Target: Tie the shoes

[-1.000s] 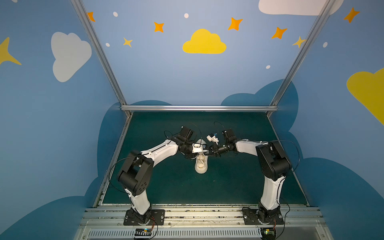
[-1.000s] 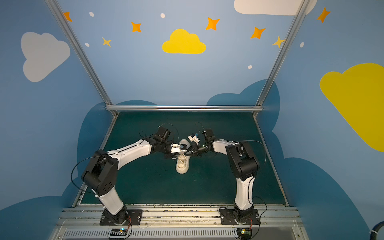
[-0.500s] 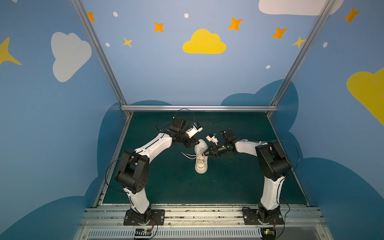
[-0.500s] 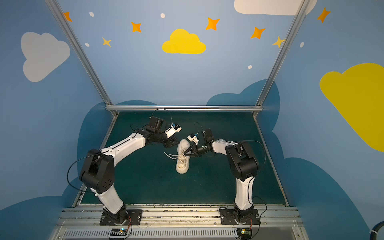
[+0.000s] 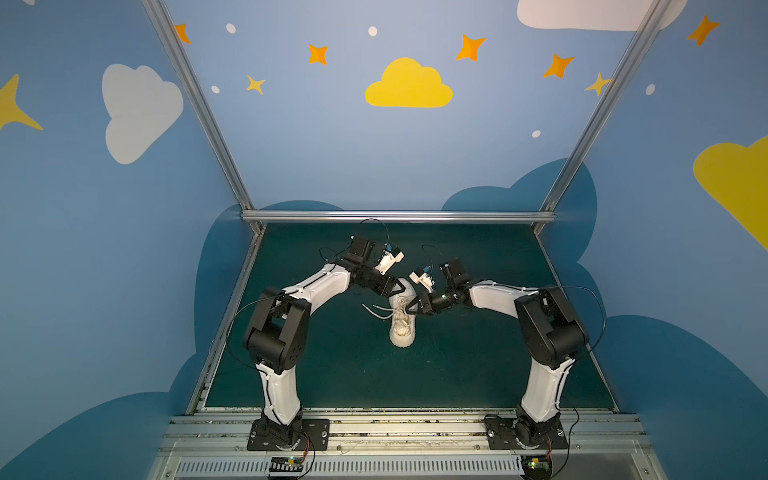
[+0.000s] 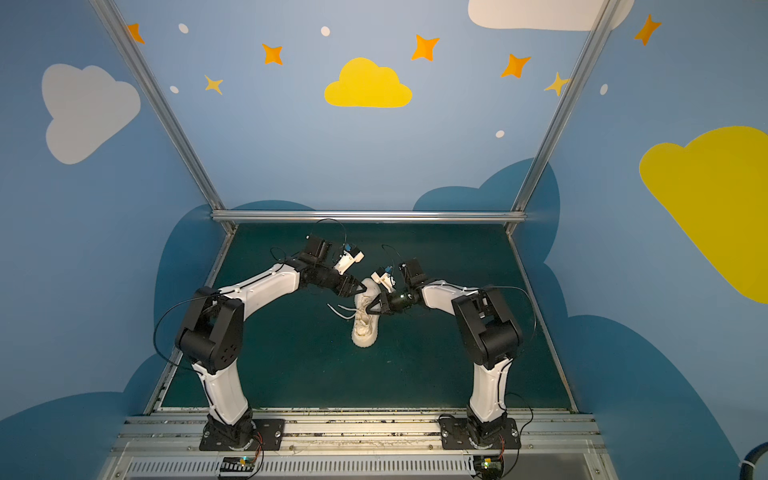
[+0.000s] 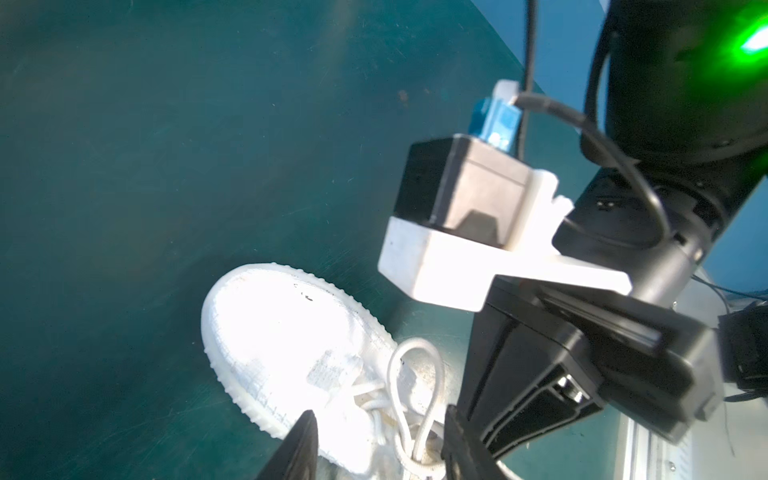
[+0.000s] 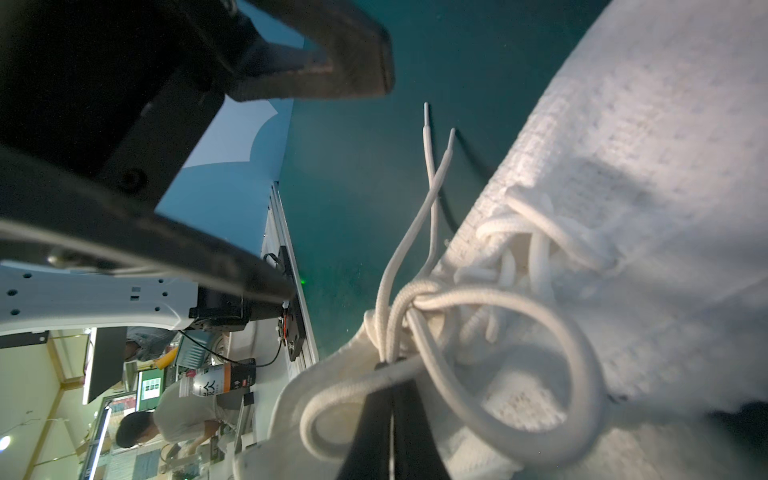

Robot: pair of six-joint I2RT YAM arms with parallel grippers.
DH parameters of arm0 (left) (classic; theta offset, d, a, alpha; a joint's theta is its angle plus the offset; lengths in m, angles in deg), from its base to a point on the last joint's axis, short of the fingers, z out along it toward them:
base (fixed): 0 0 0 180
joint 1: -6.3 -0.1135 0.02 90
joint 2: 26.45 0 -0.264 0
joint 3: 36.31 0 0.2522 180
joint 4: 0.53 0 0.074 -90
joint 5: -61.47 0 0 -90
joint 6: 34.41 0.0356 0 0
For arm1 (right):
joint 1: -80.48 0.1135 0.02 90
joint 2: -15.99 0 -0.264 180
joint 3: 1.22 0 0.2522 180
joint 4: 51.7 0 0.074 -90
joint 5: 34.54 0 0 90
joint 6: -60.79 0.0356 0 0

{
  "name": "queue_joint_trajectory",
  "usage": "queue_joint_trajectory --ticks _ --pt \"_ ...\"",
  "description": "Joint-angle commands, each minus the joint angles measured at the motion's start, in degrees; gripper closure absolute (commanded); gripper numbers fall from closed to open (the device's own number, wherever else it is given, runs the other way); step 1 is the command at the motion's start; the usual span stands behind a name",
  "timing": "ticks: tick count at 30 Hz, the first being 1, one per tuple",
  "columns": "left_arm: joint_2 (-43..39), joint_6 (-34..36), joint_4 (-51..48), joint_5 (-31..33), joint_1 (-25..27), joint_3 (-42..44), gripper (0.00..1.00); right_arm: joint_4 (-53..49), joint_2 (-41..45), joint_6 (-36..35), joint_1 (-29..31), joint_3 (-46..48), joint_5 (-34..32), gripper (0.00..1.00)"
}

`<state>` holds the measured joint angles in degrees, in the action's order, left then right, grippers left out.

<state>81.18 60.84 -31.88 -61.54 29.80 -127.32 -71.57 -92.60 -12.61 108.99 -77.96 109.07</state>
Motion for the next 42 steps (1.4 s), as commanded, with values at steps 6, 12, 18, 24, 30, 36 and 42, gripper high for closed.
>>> queue_joint_trajectory --ticks 6,12,18,24,30,36,42 --pt "0.77 -2.94 1.40 -3.71 -0.19 0.52 0.48 2.35 3.23 -2.87 0.81 2.71 -3.65 1.00" --pt "1.74 -4.87 1.70 -4.43 0.41 0.90 0.47 1.51 3.74 -5.49 1.01 2.42 -5.73 1.00" --pt "3.08 -5.17 1.48 -4.51 1.01 0.82 0.45 2.54 4.28 -6.57 1.55 2.91 -7.75 1.00" --pt "5.08 -6.02 1.19 -4.30 1.82 -0.44 0.44 2.70 4.12 -6.77 1.64 3.04 -8.48 1.00" --pt "6.03 -6.28 1.94 -4.18 2.69 -0.51 0.44 3.03 3.31 -6.71 1.72 3.30 -8.12 1.00" --pt "7.41 -6.20 1.68 -4.74 2.86 -1.32 0.44 4.17 2.88 -5.96 1.73 4.09 -8.04 1.00" --pt "8.07 -5.48 0.42 -2.70 3.33 -2.11 0.44 4.23 2.77 -5.85 1.72 4.09 -7.90 1.00"
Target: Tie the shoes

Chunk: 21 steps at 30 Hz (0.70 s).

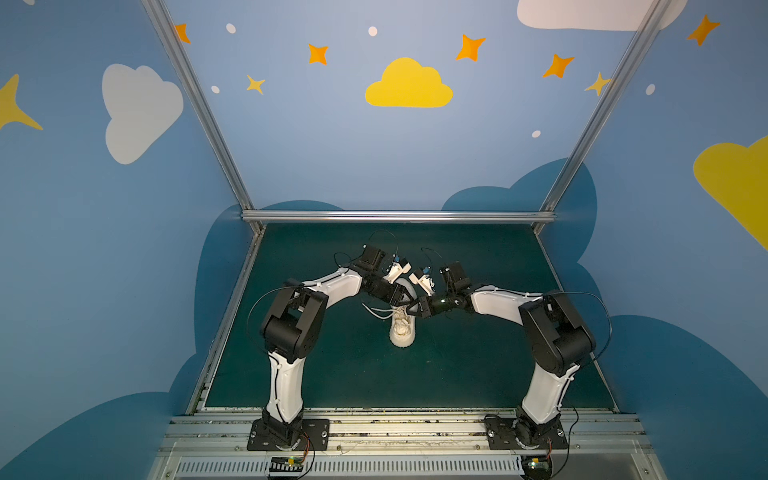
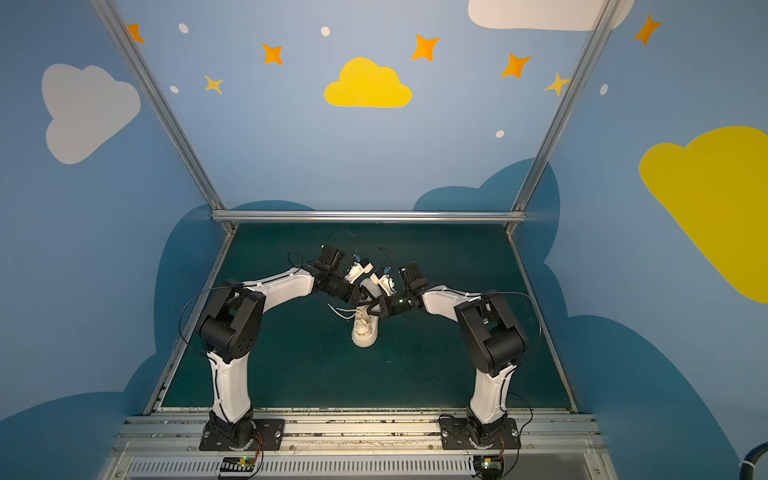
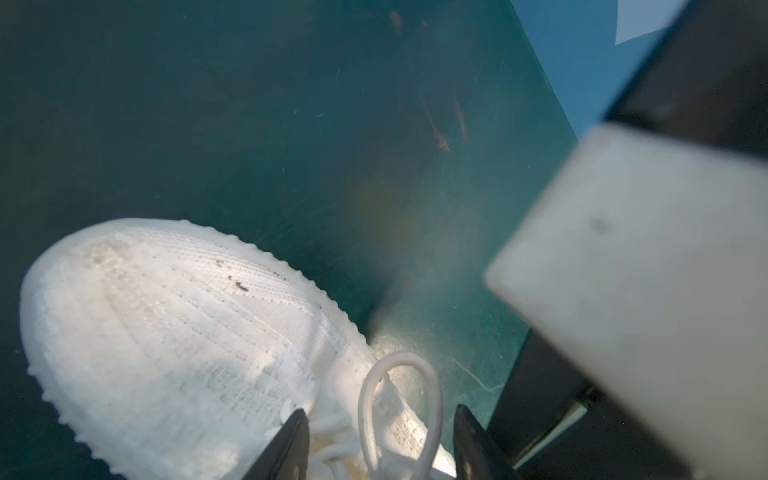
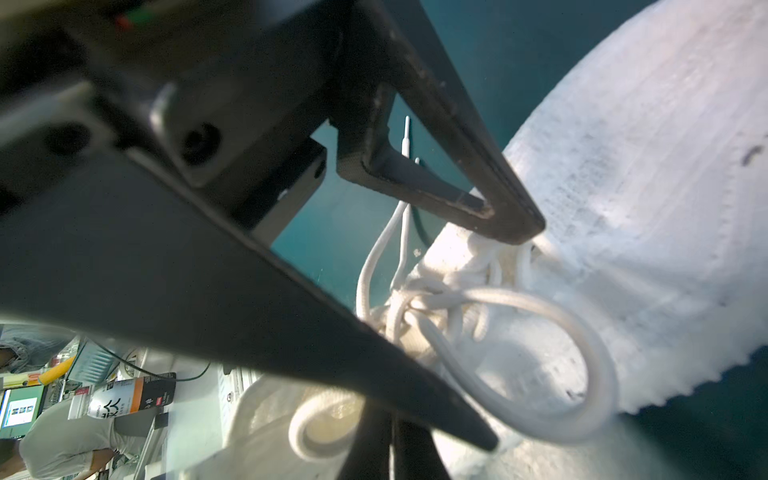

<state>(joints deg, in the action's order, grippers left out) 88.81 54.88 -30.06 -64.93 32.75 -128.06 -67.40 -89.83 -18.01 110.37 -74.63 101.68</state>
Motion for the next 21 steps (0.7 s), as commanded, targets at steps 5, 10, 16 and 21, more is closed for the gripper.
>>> queue_joint_trajectory --ticks 5,10,16,21 --pt "0.51 0.83 -1.54 0.32 0.48 -1.90 0.44 -0.25 -0.07 -0.66 0.33 0.60 -0.25 1.00" --pt "1.43 1.89 -2.92 -0.08 1.36 -3.13 0.49 -0.44 -0.26 -0.72 0.35 0.24 -0.25 1.00" --pt "1.63 2.46 -4.50 0.93 1.67 -3.46 0.51 -0.61 -0.34 -0.70 0.26 0.16 -0.04 1.00" --pt "1.11 3.51 -5.04 2.83 1.93 -3.08 0.48 -0.64 -0.62 -0.62 0.30 -0.11 0.20 1.00"
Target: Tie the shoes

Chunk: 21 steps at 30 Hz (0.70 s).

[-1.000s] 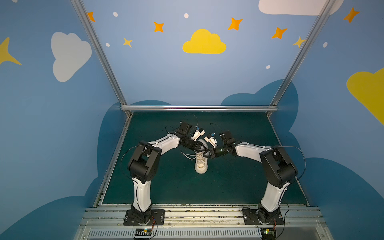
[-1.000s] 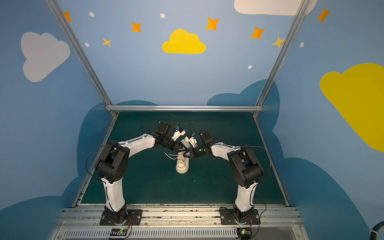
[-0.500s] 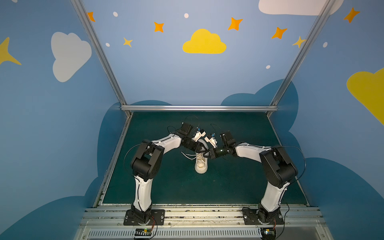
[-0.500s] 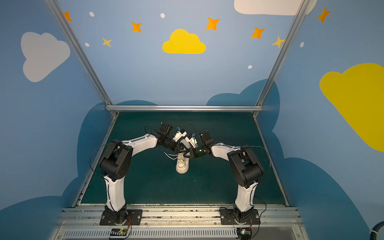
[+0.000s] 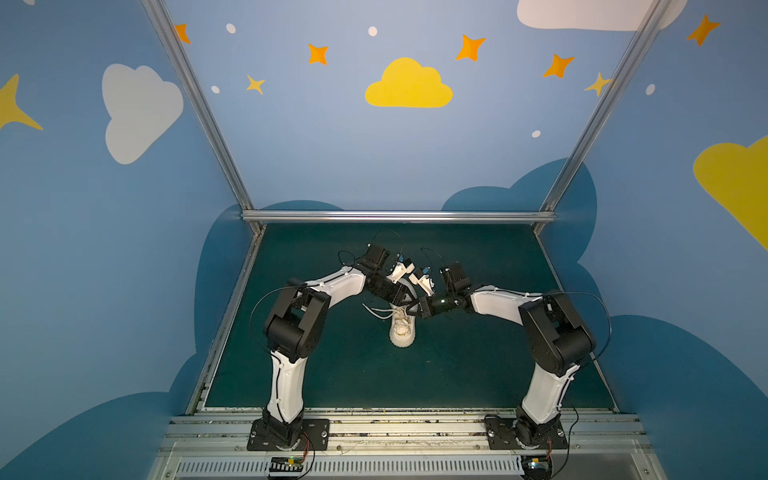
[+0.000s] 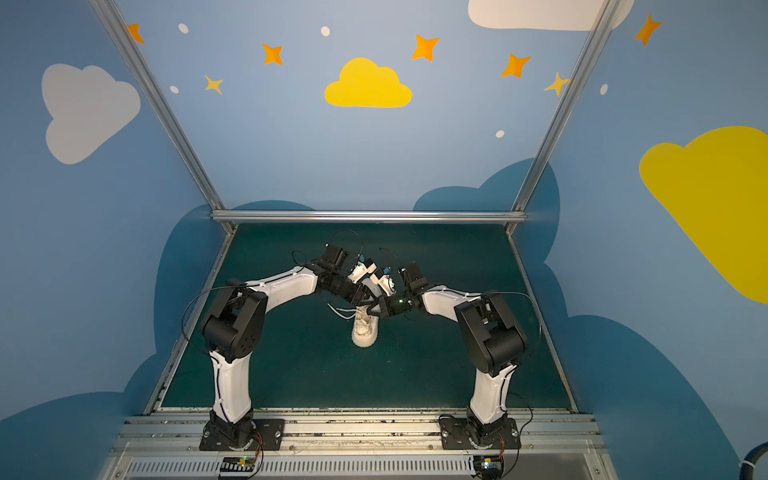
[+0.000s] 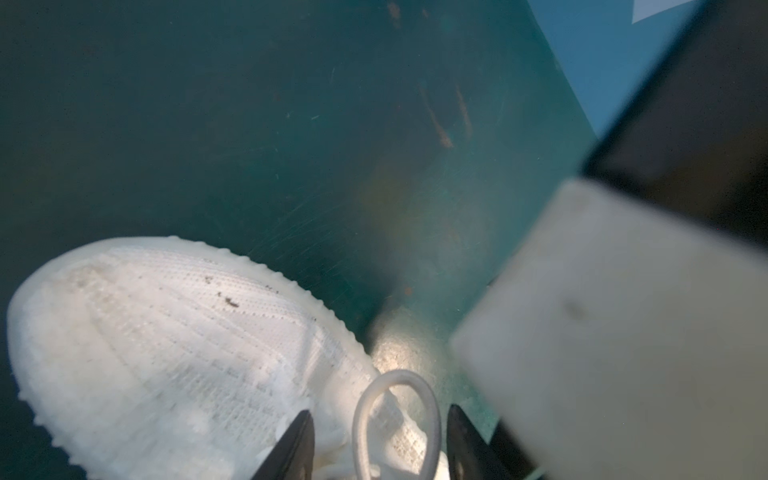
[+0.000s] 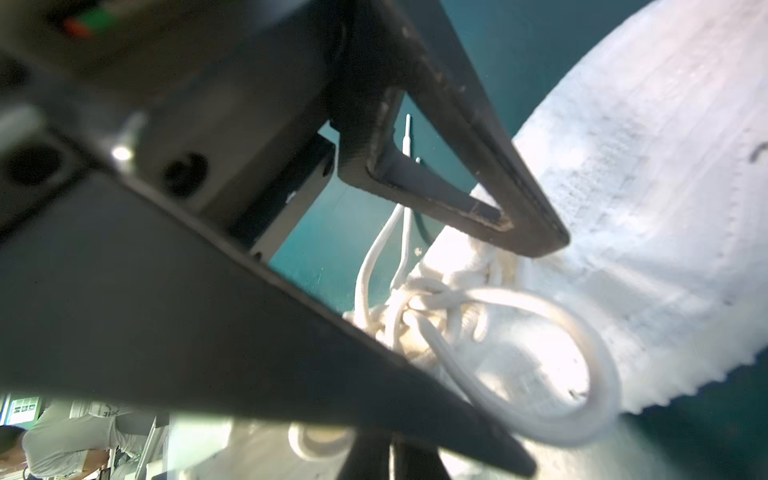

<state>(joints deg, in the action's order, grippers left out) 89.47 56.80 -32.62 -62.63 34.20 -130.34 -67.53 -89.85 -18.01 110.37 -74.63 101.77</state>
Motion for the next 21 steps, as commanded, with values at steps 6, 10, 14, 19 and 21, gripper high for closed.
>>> queue_joint_trajectory --ticks 6,10,14,19,21 --pt "0.77 1.44 -2.59 0.44 0.54 -0.96 0.56 -0.48 -0.51 -0.48 0.27 0.07 0.12 1.00" --pt "0.54 0.91 -1.93 -0.08 0.50 -0.72 0.70 -0.92 -0.29 -0.58 0.17 -0.02 0.10 1.00" --pt "-0.50 0.37 -0.82 -0.30 0.47 -0.41 0.84 -1.04 -0.41 -0.48 0.22 -0.02 0.31 1.00" --pt "-1.87 0.11 -0.42 0.26 0.30 -0.33 0.95 -0.89 -0.16 -0.32 0.10 0.24 0.23 1.00" --pt "-2.43 -0.22 0.22 0.26 0.14 0.09 0.97 -0.83 -0.07 -0.31 0.15 0.33 0.28 1.00"
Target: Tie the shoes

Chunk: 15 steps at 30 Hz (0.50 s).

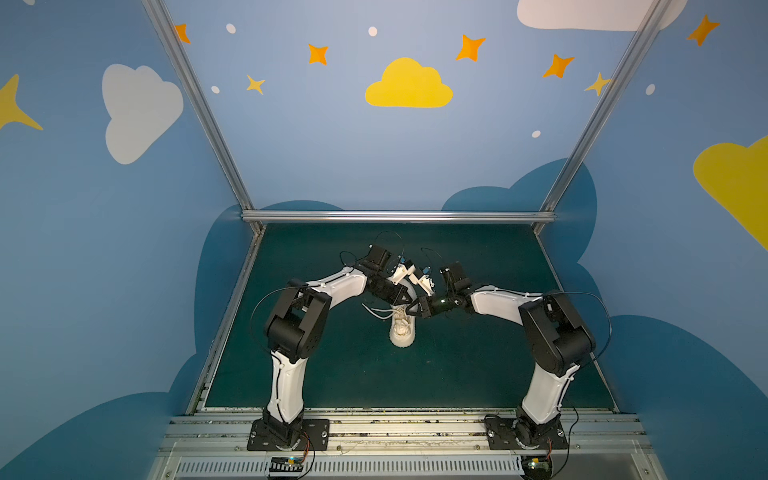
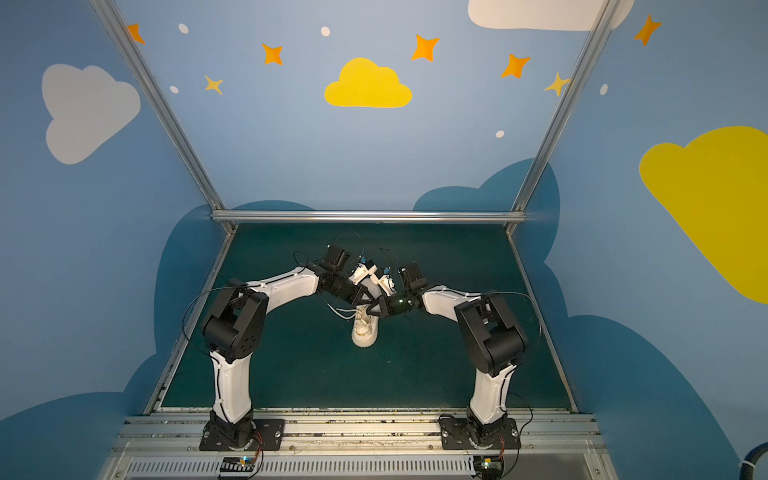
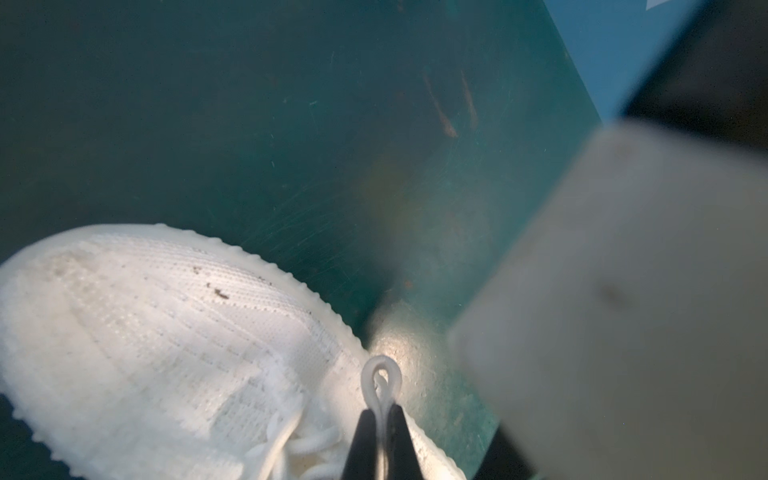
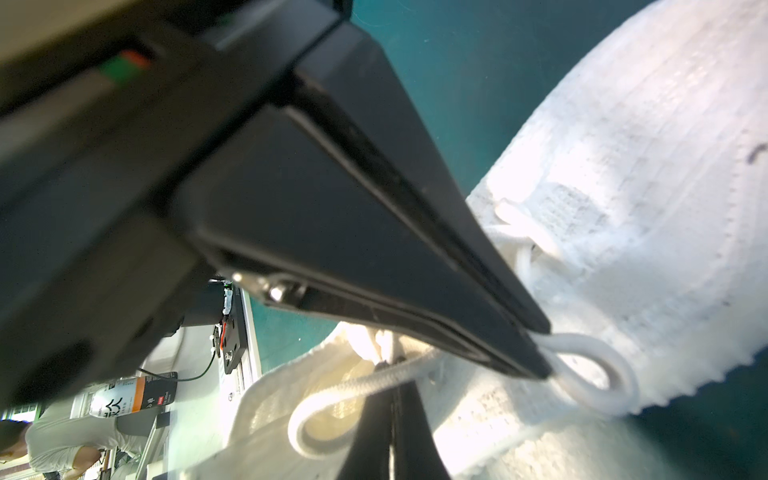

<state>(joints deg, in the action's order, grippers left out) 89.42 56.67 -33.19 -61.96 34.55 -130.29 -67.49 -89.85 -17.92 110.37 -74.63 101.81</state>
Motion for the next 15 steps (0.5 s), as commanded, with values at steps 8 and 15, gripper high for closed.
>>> queue_joint_trajectory --ticks 8,15 --pt "-4.29 -3.55 5.02 -1.09 -1.26 2.58 0.97 -0.71 0.37 -0.35 0.02 0.90 0.04 1.00" --pt "-5.07 -5.03 6.85 -1.99 -2.18 3.67 0.97 -0.79 0.63 -0.21 -0.04 1.04 -0.12 1.00"
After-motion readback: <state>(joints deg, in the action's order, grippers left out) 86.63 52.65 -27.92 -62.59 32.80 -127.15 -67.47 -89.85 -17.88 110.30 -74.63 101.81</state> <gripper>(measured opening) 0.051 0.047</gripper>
